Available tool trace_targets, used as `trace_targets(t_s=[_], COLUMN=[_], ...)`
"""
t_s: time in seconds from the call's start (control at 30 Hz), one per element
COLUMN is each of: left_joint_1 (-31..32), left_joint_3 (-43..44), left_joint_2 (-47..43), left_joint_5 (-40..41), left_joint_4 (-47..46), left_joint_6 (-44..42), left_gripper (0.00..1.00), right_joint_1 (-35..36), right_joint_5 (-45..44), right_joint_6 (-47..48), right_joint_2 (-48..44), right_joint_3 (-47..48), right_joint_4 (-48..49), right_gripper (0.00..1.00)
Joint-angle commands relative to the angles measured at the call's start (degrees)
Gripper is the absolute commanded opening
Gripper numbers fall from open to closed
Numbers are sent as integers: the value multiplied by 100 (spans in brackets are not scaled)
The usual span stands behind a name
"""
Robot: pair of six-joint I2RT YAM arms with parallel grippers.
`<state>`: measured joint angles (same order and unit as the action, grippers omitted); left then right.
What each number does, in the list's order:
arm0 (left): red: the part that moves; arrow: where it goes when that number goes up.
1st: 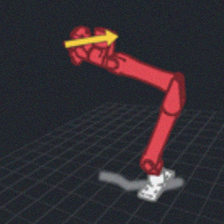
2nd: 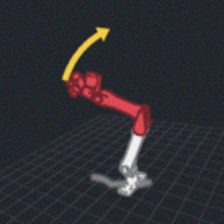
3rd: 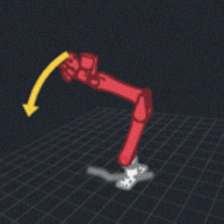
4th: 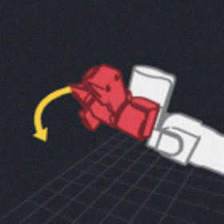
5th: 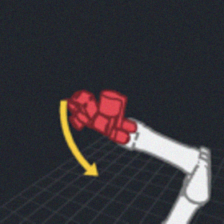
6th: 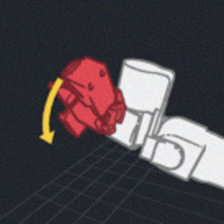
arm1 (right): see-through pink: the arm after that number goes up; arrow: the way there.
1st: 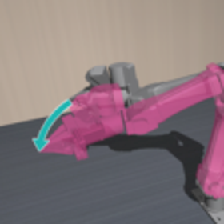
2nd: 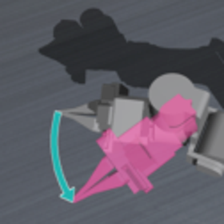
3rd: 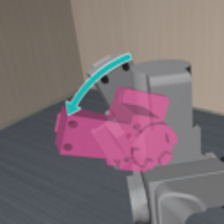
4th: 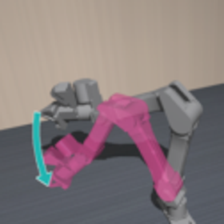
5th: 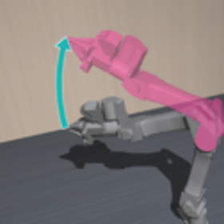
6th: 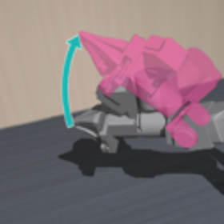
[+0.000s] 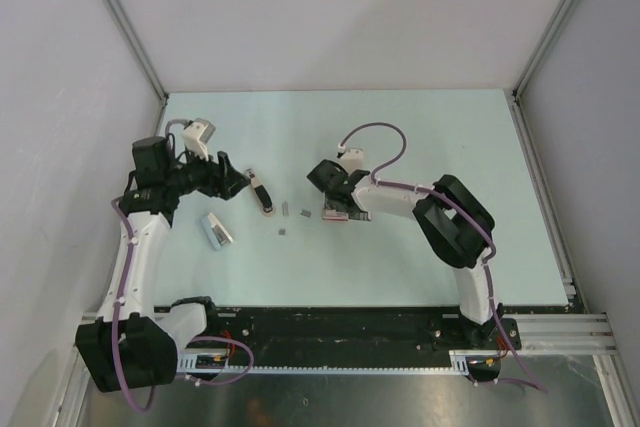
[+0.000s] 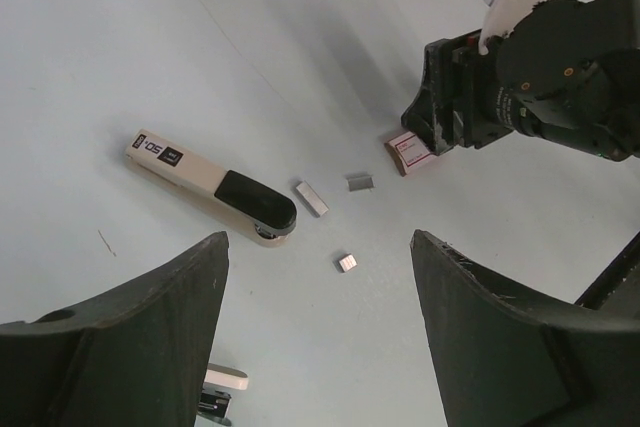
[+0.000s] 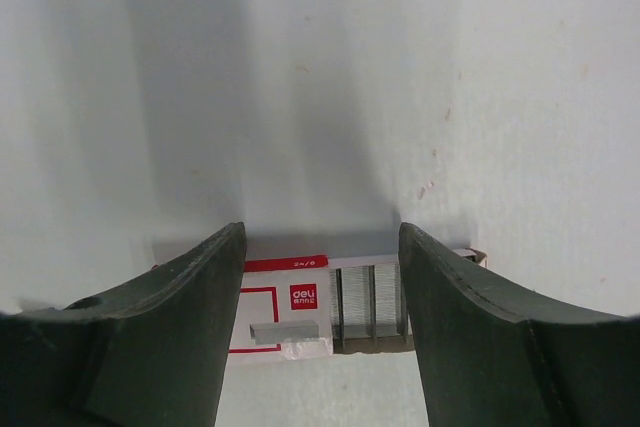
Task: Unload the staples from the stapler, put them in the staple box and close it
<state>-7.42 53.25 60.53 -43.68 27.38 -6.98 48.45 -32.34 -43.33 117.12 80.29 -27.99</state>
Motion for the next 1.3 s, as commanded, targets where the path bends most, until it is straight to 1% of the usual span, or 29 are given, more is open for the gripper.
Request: trace_targets(t_s=[0.0, 0.2, 0.77, 1.0, 1.27], left_joint_1=[-20, -23, -22, -22, -17], left_joint_3=[-94, -93, -56, -60, -74], left_joint_2=[-205, -228, -223, -262, -321], left_joint_5=[-58, -104, -83, -46, 32], left_joint_4=[24, 47, 122, 133, 128], left_joint_6=[-214, -206, -256, -287, -327], left_gripper=[78, 79, 78, 79, 78], right_joint_1=[93, 333, 767, 759, 881], right_joint_5=[177, 213, 507, 589, 718], right_joint_6=[-288, -482, -878, -600, -315], right_joint_2=[-55, -237, -465, -632, -606], right_joint_3=[-599, -994, -1619, -1654, -1727], right_joint_4=[-869, -800, -645, -425, -508], right_gripper=[67, 67, 67, 68, 67])
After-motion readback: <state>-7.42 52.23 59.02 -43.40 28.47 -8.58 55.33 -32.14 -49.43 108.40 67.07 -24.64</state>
